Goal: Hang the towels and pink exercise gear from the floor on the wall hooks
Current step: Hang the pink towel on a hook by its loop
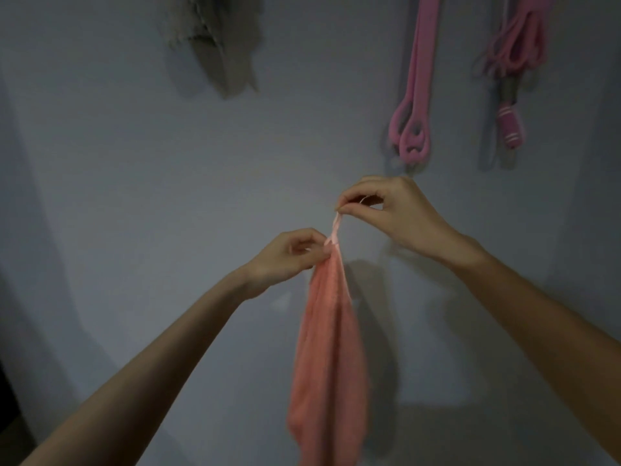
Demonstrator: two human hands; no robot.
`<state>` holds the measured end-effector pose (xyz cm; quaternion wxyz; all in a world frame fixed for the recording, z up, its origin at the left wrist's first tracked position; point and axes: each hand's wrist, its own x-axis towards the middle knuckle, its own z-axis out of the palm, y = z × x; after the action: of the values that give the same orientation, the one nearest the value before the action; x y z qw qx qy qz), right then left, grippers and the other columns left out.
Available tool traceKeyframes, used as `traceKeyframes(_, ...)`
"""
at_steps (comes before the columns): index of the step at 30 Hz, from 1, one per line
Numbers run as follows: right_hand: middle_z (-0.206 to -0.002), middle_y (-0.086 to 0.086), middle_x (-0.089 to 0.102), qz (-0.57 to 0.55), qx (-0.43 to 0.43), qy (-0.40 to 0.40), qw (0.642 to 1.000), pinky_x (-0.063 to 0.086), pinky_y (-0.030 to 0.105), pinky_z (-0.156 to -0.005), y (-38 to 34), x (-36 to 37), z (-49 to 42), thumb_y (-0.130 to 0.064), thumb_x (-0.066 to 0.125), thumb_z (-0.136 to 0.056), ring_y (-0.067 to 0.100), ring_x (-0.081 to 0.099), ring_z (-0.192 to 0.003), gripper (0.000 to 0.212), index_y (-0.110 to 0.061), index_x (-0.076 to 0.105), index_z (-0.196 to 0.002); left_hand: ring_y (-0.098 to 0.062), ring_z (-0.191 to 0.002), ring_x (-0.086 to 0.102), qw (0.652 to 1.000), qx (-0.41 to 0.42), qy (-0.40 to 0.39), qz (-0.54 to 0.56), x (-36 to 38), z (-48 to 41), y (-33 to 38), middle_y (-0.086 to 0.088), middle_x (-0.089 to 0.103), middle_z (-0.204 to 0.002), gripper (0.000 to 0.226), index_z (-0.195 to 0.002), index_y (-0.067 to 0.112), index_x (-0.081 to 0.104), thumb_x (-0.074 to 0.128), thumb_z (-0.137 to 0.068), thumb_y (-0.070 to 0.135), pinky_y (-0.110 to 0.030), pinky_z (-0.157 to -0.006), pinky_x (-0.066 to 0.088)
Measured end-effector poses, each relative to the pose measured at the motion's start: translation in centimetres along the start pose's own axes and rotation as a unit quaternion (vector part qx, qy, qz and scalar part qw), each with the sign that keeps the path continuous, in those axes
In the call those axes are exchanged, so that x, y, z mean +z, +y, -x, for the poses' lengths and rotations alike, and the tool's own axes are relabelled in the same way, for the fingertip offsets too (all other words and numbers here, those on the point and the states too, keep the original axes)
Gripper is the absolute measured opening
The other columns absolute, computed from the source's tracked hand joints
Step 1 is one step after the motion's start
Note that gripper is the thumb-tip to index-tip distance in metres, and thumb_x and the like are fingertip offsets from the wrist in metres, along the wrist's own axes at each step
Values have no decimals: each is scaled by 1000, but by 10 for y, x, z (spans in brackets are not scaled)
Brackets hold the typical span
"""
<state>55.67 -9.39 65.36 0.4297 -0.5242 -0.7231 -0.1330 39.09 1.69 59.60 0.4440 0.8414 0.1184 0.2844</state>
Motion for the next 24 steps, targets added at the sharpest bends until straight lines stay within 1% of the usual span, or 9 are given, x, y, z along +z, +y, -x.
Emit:
traceKeyframes(2,-86,-3,70,-30,42,22,998,49,14,-78,1,-10,-11,-11,69,-81,3,64,-79,8,-13,73,-88,-14,-86,61,998,28,51,-9,-6,-10,11,-3,66,-89,5,-88,13,64,62,-89,17,-40,-91,49)
traceKeyframes(5,-75,-6,67,-92,115,68,987,49,12,-72,2,-24,-34,-9,71,-79,-4,61,-63,10,-16,70,-85,-9,-76,60,984,82,143,-63,-14,-30,39,3,65,-84,8,-81,17,63,65,-86,21,-29,-77,51)
traceKeyframes(7,-71,1,64,-182,164,97,965,52,13,-66,0,-36,-52,-2,71,-78,-2,60,-53,11,-12,65,-81,-6,-70,60,974,99,184,-88,-20,-45,59,6,65,-80,11,-76,20,62,67,-85,25,-21,-70,50)
traceKeyframes(9,-71,6,63,-260,197,124,937,54,15,-63,-2,-47,-71,3,69,-78,2,61,-54,17,-12,61,-76,-7,-67,61,966,106,208,-111,-27,-61,78,8,65,-79,13,-75,20,62,68,-84,27,-20,-67,49)
traceKeyframes(13,-72,7,60,-341,214,154,902,56,18,-60,-4,-67,-106,8,65,-77,14,60,-61,25,-14,54,-74,-10,-69,62,951,124,231,-164,-43,-90,108,5,66,-80,14,-77,16,63,69,-83,27,-27,-68,53)
traceKeyframes(16,-73,8,59,-401,208,147,880,58,22,-64,-2,-78,-129,9,63,-77,15,62,-62,29,-15,49,-75,-13,-74,60,962,101,225,-122,-53,-106,126,-2,65,-82,14,-78,16,57,65,-87,23,-32,-72,52)
traceKeyframes(20,-75,10,59,-472,194,139,849,58,26,-65,4,-84,-161,11,61,-78,19,62,-67,32,-16,44,-73,-12,-67,55,977,54,199,-51,-64,-124,146,-1,58,-73,13,-83,18,49,53,-95,23,-27,-65,49)
traceKeyframes(22,-73,10,60,-506,187,126,833,58,25,-62,7,-85,-176,10,60,-80,17,63,-65,30,-15,44,-70,-11,-66,53,975,50,208,-65,-69,-133,152,1,55,-72,13,-86,20,47,49,-97,26,-26,-63,46)
traceKeyframes(24,-72,9,62,-542,183,108,813,58,23,-60,10,-89,-191,8,58,-82,15,64,-63,24,-11,50,-70,-10,-62,51,967,73,225,-96,-75,-143,158,2,54,-70,12,-90,20,46,45,-98,28,-24,-60,43)
